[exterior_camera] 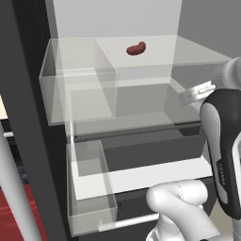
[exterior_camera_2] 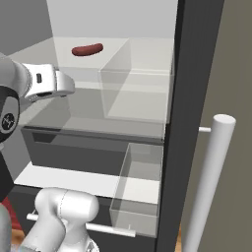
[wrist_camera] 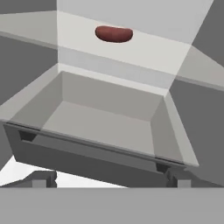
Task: Retrieve the sausage and cheese from the fridge and place them on the cutting board on the counter.
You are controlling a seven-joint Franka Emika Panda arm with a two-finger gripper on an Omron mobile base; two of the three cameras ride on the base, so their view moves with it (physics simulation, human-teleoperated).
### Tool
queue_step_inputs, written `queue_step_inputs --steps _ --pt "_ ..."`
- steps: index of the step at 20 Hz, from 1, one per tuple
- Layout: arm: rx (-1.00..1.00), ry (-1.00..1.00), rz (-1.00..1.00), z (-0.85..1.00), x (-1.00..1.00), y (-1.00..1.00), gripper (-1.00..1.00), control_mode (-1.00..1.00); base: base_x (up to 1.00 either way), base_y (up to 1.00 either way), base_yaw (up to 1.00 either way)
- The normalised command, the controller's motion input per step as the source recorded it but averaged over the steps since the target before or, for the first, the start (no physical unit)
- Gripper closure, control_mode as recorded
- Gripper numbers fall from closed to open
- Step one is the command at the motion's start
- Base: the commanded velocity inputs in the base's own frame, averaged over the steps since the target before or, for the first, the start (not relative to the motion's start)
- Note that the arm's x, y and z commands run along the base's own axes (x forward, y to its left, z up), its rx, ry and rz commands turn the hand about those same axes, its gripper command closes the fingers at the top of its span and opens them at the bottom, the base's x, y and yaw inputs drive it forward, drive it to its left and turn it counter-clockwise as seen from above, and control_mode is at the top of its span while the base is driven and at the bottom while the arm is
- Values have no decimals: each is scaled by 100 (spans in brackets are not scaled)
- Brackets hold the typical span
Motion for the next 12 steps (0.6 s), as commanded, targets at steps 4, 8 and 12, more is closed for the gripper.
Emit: queue_step_inputs --steps 4,8,12 --pt "0 2 0 20 9 0 -100 -100 0 0 0" --pt "0 12 0 -1 28 7 -100 -100 0 0 0" --pt "9 -20 -15 1 32 17 -100 -100 0 0 0"
